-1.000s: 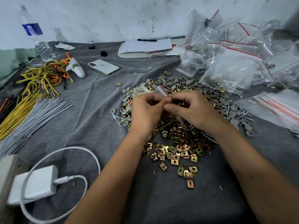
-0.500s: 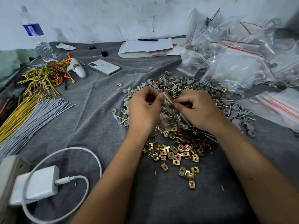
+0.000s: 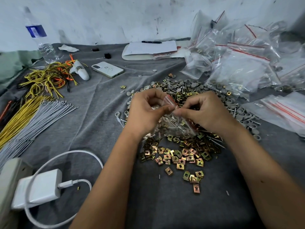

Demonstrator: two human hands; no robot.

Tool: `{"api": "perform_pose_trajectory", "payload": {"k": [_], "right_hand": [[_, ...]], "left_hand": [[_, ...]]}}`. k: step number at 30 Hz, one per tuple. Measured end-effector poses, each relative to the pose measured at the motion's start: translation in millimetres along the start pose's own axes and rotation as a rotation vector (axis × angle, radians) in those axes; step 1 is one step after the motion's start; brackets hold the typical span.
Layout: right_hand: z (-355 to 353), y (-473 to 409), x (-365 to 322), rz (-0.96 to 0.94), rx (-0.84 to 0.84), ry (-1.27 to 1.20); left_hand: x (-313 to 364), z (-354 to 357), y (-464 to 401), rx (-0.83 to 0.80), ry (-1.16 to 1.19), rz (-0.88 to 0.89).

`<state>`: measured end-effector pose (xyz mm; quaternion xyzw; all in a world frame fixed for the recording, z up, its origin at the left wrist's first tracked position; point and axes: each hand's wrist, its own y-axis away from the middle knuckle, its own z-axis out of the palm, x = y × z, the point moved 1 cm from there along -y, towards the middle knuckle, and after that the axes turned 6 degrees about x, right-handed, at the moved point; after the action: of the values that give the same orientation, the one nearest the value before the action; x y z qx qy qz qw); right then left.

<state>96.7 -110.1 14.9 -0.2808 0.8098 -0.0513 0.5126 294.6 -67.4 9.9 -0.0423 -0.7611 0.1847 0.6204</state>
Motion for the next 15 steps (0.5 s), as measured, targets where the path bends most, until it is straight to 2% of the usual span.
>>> {"api": "perform_pose_trajectory", "payload": {"k": [4,15], "right_hand": [[-5.3,-0.6,-0.9,-0.015,-0.116,-0.006],[2.1,-0.6,2.7,-0.02,-0.072,0.095]], "left_hand": [[0.3,-5.9,-3.4,0.014,0.033,-0.023],[-2.2,0.1,-4.1,-0.018,-0.015,0.0]]}}
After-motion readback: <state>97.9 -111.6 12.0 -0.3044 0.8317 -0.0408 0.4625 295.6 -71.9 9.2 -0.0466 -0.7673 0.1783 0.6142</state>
